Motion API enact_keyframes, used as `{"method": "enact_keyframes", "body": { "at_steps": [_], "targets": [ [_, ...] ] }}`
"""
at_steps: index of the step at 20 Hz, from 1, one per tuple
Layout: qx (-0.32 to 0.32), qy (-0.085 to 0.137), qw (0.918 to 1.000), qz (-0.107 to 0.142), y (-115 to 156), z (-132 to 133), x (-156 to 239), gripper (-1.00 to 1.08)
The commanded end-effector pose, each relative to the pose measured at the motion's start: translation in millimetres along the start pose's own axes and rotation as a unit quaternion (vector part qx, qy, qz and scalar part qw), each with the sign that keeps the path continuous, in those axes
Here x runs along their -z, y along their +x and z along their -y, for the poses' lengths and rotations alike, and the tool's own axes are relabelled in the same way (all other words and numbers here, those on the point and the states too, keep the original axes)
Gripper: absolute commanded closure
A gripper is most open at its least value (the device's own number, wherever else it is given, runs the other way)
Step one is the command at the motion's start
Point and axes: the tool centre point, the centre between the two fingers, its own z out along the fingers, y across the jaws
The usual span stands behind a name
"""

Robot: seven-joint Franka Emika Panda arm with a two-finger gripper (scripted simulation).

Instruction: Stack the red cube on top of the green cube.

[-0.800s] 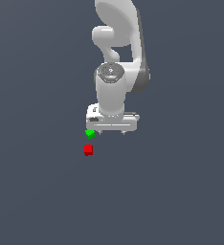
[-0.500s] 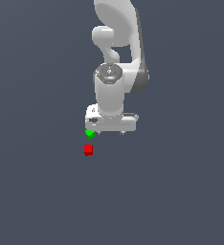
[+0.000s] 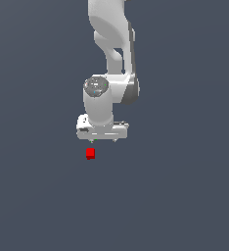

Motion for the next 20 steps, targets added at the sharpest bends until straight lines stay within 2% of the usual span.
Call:
{"method": "enact_keyframes", "body": {
  "at_steps": [1,10,20],
  "targets": [
    [0.009,-0.001,1.0,-0.001,1.6,-18.8,-13.0,-0.92],
    [0.032,-0.002,0.9995,-0.004,10.6,-64.9,-45.0,-0.92],
    [0.034,-0.002,0.9994,-0.004,12.7,-71.9,-52.8,-0.92]
  ]
}}
